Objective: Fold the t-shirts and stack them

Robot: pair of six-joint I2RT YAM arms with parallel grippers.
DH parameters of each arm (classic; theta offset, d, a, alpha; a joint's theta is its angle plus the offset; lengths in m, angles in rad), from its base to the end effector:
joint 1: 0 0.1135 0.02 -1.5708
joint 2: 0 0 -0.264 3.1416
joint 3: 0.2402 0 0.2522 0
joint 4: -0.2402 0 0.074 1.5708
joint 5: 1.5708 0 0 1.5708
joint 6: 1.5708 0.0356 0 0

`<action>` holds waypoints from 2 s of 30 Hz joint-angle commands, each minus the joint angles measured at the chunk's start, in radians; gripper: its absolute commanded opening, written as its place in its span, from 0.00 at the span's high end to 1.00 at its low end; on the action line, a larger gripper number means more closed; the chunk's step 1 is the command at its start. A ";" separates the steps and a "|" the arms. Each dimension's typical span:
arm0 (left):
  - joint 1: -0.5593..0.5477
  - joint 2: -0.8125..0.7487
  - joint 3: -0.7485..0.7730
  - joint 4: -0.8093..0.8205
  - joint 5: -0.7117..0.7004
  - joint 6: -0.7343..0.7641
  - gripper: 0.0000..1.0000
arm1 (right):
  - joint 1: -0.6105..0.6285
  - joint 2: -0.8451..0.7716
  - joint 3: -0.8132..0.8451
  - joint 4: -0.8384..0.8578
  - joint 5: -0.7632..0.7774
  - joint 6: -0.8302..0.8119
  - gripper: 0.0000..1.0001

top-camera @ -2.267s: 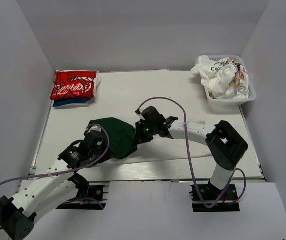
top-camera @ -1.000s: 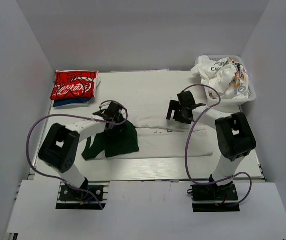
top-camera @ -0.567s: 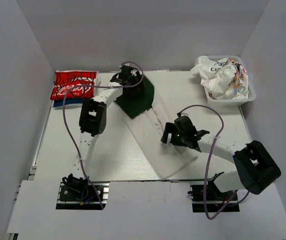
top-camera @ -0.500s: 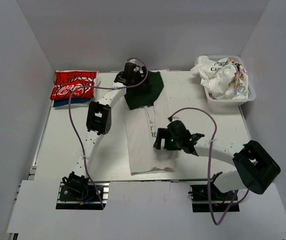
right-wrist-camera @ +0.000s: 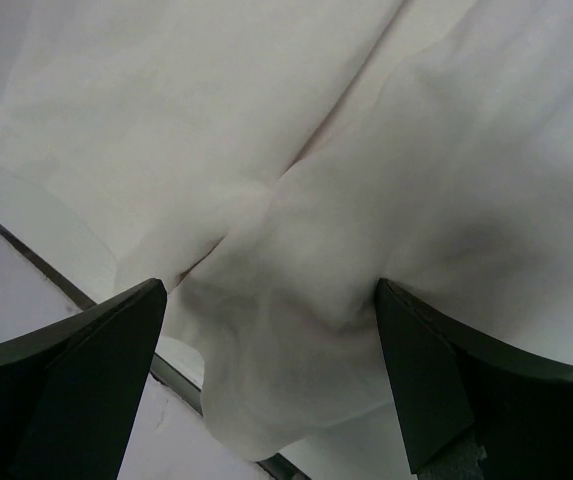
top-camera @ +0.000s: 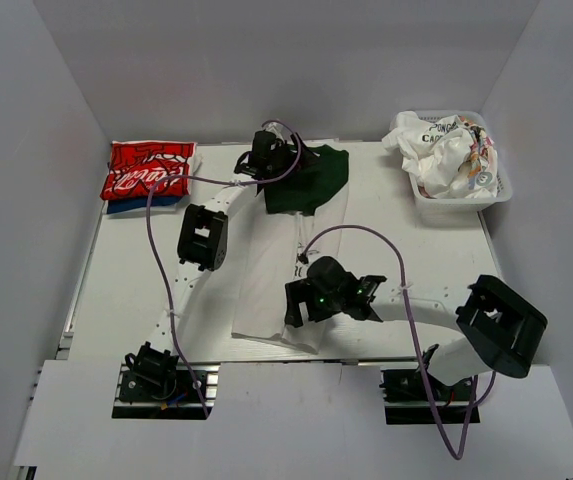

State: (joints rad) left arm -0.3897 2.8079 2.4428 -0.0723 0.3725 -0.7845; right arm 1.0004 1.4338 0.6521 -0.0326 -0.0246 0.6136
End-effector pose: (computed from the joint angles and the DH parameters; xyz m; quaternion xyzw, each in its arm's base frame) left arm 0.5656 -0.2463 0.1232 -0.0651 0.8325 -0.4223 0.3527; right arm 0.1479 0.2322 0.1653 -0.1830 0.9110 0.2746 0.2472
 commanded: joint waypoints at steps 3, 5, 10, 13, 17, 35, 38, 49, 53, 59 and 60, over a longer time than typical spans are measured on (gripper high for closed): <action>0.026 0.070 -0.030 -0.273 -0.120 0.016 0.00 | 0.104 -0.021 0.001 -0.156 -0.040 -0.066 0.10; 0.026 0.042 -0.042 -0.262 -0.095 0.016 0.00 | 0.130 -0.083 0.003 -0.159 -0.015 -0.106 0.10; 0.026 -0.091 -0.071 -0.244 -0.110 0.045 0.00 | 0.165 -0.220 -0.003 -0.118 0.084 -0.168 0.10; 0.037 -0.195 -0.071 -0.258 -0.164 0.089 0.00 | 0.172 -0.297 -0.031 -0.061 0.058 -0.207 0.10; 0.048 -0.359 -0.089 -0.326 -0.193 0.194 0.00 | 0.167 -0.363 -0.049 -0.091 0.161 -0.137 0.10; -0.009 -1.667 -1.766 -0.247 0.011 0.091 0.00 | 0.161 -0.449 -0.174 -0.182 0.046 -0.115 0.11; -0.020 -1.813 -1.849 -0.445 -0.067 0.056 0.00 | 0.162 -0.417 -0.175 -0.181 -0.059 -0.140 0.10; -0.072 -1.800 -2.104 -0.482 -0.001 0.007 0.17 | 0.161 -0.303 -0.178 -0.193 0.064 -0.097 0.16; -0.083 -1.739 -2.104 -0.457 -0.032 0.007 0.36 | 0.161 -0.268 -0.189 -0.142 0.078 -0.072 0.27; -0.092 -1.752 -2.142 -0.391 -0.007 -0.002 0.90 | 0.165 -0.245 -0.195 -0.118 0.117 -0.029 0.52; -0.092 -1.762 -2.142 -0.391 -0.021 -0.002 1.00 | 0.161 -0.245 -0.197 -0.112 0.115 -0.032 0.52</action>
State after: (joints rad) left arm -0.4755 1.0569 0.3332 -0.4706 0.4152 -0.8024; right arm 1.1595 1.1820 0.4736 -0.1799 0.0551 0.5575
